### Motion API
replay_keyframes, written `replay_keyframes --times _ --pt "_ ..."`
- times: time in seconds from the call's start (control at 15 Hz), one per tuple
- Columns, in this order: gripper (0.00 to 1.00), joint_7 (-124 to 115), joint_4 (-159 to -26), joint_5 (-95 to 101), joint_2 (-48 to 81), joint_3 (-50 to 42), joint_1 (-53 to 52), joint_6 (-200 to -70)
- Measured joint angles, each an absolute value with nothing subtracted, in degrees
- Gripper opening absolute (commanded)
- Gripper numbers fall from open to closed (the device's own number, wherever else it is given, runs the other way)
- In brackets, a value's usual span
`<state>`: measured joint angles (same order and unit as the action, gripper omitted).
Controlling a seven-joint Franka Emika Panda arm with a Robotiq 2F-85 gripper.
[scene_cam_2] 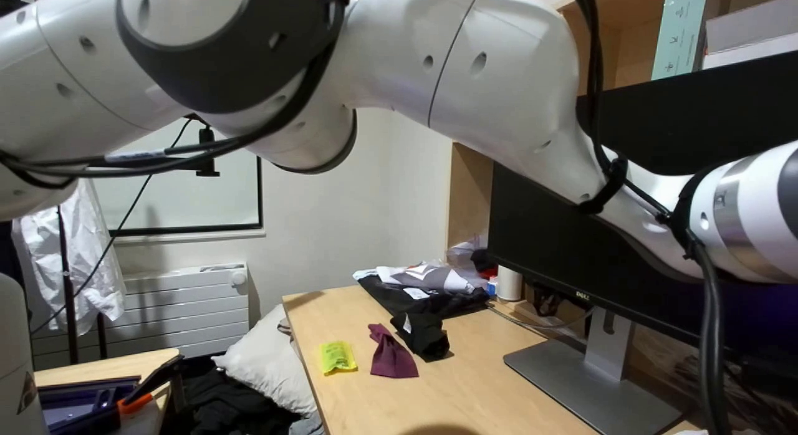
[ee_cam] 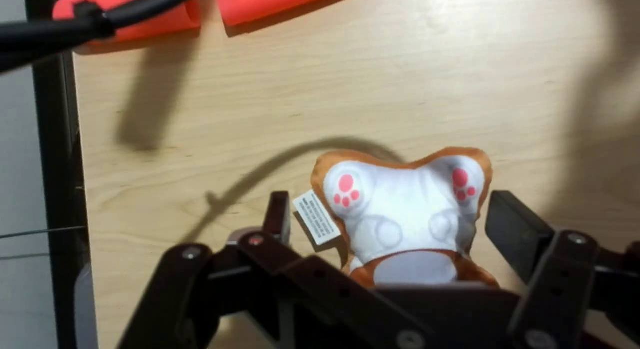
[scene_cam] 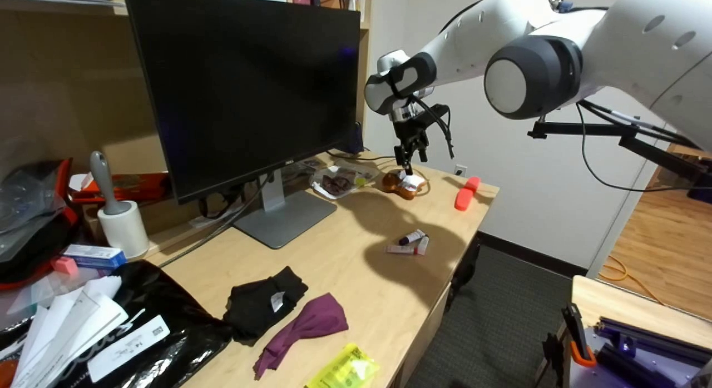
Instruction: Move the stuffed toy away from the computer
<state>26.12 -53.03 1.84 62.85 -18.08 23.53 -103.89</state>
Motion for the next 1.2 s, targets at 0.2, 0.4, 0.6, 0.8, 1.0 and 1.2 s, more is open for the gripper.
replay_keyframes --times 0.2,0.4,0.6,0.8,1.0,1.2 --pt "1.00 33.00 -53.03 3.97 63.54 -18.08 23.29 -104.10" --pt "1.00 37.34 -53.03 4.03 64.24 -18.05 23.75 -104.86" --pt "1.00 40.19 -53.03 3.80 64.72 -17.64 24.77 -104.88" --pt "1.00 41.15 -53.03 3.30 64.77 -16.57 25.79 -104.50" --pt "1.00 41.32 -53.03 2.47 64.77 -15.70 26.30 -104.15" --pt "1.00 41.31 -53.03 0.69 64.78 -15.15 26.65 -104.03"
